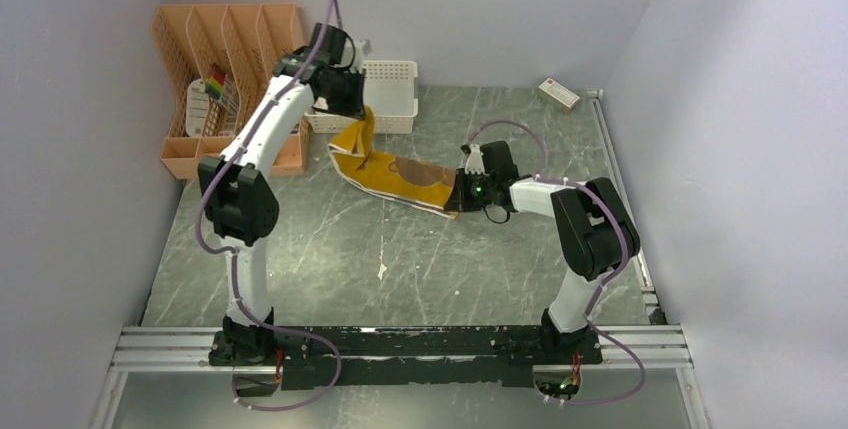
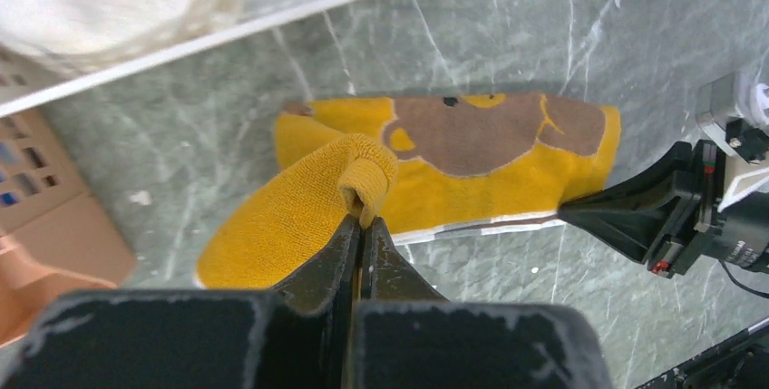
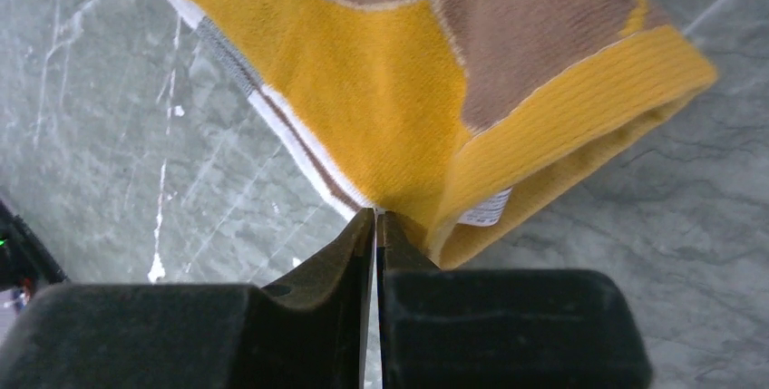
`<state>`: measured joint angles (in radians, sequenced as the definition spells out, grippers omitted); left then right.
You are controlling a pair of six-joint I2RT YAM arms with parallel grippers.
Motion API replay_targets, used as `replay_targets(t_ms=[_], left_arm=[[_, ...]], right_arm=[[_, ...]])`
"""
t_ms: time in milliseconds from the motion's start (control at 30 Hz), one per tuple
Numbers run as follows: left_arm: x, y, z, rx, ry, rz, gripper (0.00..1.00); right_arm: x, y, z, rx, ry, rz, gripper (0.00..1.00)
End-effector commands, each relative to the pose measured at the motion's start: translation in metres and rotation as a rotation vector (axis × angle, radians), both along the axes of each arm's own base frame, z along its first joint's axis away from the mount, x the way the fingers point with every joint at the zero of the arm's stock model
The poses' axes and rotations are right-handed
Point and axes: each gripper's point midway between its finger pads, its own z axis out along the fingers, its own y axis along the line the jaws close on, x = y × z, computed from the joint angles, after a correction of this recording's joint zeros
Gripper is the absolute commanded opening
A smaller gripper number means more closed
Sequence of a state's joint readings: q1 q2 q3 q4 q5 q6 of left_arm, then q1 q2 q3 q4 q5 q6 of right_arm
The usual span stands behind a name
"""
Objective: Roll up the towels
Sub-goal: Fold the towel at the center of the board.
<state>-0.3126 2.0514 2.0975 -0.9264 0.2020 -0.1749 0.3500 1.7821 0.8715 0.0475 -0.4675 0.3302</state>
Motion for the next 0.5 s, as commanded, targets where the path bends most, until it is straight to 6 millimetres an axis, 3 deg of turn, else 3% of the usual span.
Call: replay_targets(t_ms=[0, 133, 200, 267, 367, 467], left_arm=[[-0.008, -0.033, -0.027, 0.033, 0.058, -0.008, 0.07], [-0.016, -0.068, -0.041, 0.047, 0.076, -0.052, 0.07], [-0.021, -0.083, -0.046, 0.050, 0.083, -0.072, 0.07], [-0.028, -0.096, -0.051, 0.045, 0.099, -0.093, 0.07], [-0.040, -0.108, -0.063, 0.029, 0.152, -0.099, 0.07], [-0.058, -0.124, -0.073, -0.057, 0.236, -0.105, 0.07]], right_arm=[[0.003, 0.010, 0.049, 0.058, -0.074, 0.052, 0.09], [0.017, -0.007, 0.135, 0.095, -0.266, 0.021, 0.42], [0.022, -0.031, 0.177, 0.126, -0.351, -0.036, 0.56], [0.026, -0.073, 0.213, 0.156, -0.426, -0.138, 0.64], [0.024, -0.107, 0.230, 0.113, -0.472, -0.261, 0.67], [0.015, -0.114, 0.228, 0.129, -0.482, -0.323, 0.68]])
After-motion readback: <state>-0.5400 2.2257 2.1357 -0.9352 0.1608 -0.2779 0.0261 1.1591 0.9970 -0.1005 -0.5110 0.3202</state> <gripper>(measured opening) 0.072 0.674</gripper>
